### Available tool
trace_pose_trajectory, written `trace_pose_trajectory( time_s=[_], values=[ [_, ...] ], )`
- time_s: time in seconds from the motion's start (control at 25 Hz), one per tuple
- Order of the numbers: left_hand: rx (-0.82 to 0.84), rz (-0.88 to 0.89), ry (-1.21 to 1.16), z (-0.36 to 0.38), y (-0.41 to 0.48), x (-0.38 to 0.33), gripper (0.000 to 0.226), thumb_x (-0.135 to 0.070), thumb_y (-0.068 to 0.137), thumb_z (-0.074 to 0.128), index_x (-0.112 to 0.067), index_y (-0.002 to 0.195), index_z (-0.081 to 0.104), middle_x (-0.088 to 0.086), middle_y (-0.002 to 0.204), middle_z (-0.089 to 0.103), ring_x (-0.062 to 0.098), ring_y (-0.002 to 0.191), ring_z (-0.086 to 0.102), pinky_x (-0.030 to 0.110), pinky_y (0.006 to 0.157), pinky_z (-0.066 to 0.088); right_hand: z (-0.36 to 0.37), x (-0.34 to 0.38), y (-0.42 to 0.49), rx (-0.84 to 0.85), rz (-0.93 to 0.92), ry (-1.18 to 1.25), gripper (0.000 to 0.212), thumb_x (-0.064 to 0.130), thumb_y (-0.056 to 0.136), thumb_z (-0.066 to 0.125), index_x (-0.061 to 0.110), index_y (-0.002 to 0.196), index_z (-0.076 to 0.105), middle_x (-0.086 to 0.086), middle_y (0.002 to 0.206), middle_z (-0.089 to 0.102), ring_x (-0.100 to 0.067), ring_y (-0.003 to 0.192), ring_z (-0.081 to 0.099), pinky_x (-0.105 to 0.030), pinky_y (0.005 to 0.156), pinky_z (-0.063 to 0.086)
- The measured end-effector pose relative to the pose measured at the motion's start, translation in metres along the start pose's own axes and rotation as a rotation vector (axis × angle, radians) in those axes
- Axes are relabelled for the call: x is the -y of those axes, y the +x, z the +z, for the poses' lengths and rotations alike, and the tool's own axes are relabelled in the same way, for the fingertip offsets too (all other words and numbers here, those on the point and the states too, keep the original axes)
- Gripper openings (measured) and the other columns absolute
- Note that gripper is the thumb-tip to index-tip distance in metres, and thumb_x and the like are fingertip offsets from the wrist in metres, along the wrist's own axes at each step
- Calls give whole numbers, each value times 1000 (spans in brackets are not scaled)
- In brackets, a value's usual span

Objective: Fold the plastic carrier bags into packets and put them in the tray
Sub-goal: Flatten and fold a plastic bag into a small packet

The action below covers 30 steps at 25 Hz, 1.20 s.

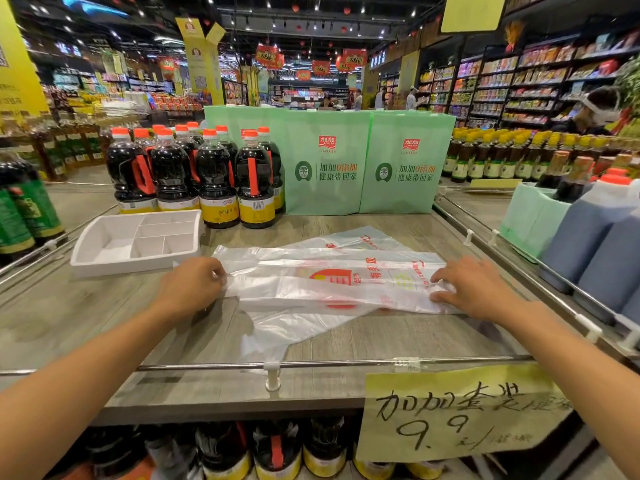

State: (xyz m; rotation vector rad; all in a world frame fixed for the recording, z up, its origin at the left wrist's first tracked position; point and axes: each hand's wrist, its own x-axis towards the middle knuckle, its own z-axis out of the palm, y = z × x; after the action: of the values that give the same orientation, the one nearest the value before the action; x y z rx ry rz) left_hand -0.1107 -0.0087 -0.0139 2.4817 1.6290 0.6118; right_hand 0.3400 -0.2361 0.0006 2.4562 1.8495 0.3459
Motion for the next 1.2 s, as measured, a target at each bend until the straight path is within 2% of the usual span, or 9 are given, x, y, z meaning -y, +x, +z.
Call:
trace_pose_trajectory(
  time_s=[0.12, 0.2, 0.36, 0.48, 0.56, 0.64, 0.92, 1.12, 1.2],
  values=[
    [-146, 94, 378, 0, -6, -7, 30, -22, 82, 62, -23, 110, 73, 3, 112, 66, 26, 101, 57, 42, 82, 48, 14, -1, 1, 26, 20, 69, 48, 56, 101, 48, 36, 144, 49, 4, 147, 48, -21, 138, 38, -42, 114, 28],
    [-173, 288, 381, 0, -5, -25, 36, -21, 86, 63, -23, 122, 69, 5, 126, 60, 27, 116, 52, 45, 96, 45, 16, 5, 4, 44, -16, 182, 50, 49, 104, 46, 31, 150, 43, -1, 156, 40, -25, 144, 33, -41, 119, 24],
    [267, 589, -158, 10, -8, -100, 42, -29, 104, 54, -24, 145, 53, 2, 154, 44, 19, 142, 36, 34, 117, 27, 5, 51, 12, 129, -202, 371, 57, 41, 106, 47, 20, 157, 34, -8, 165, 28, -24, 152, 22, -35, 124, 15],
    [361, 720, -63, 45, -9, -144, 53, -44, 106, 36, -23, 154, 42, 3, 163, 33, 20, 150, 26, 32, 121, 16, 11, 79, 17, 179, -265, 361, 60, 44, 108, 39, 20, 161, 26, -6, 168, 20, -21, 155, 15, -33, 126, 9],
    [414, 696, 110, 68, -4, -151, 56, -51, 107, 25, -30, 159, 31, -1, 168, 21, 21, 155, 14, 41, 126, 9, 19, 82, 20, 224, -253, 327, 61, 47, 108, 33, 20, 162, 20, -5, 170, 14, -19, 156, 10, -34, 127, 6],
    [471, 621, 133, 78, 2, -146, 56, -55, 107, 21, -38, 161, 19, -7, 171, 10, 19, 157, 3, 49, 126, 5, 25, 79, 22, 252, -231, 308, 63, 51, 108, 29, 22, 163, 15, -4, 171, 9, -19, 157, 5, -37, 127, 4],
    [601, 546, 180, 68, 3, -121, 61, -63, 103, 11, -45, 159, -7, -15, 168, -14, 14, 156, -13, 51, 125, -7, 30, 67, 17, 392, -132, 237, 71, 68, 101, 18, 38, 161, -6, 5, 170, -14, -22, 157, -13, -46, 126, -5],
    [642, 549, 149, 58, 10, -92, 111, -101, 57, -11, -50, 156, -12, -20, 167, -17, 12, 155, -15, 48, 125, -9, 27, 53, 11, 479, -78, 212, 81, 79, 92, 13, 41, 159, -12, 8, 169, -19, -22, 156, -16, -48, 125, -7],
    [633, 552, 128, 57, 10, -81, 113, -103, 57, -8, -50, 156, -11, -20, 167, -15, 10, 155, -14, 46, 125, -9, 25, 45, 8, 499, -64, 213, 77, 75, 97, 17, 42, 159, -13, 9, 168, -20, -21, 156, -17, -48, 125, -7]
  ],
)
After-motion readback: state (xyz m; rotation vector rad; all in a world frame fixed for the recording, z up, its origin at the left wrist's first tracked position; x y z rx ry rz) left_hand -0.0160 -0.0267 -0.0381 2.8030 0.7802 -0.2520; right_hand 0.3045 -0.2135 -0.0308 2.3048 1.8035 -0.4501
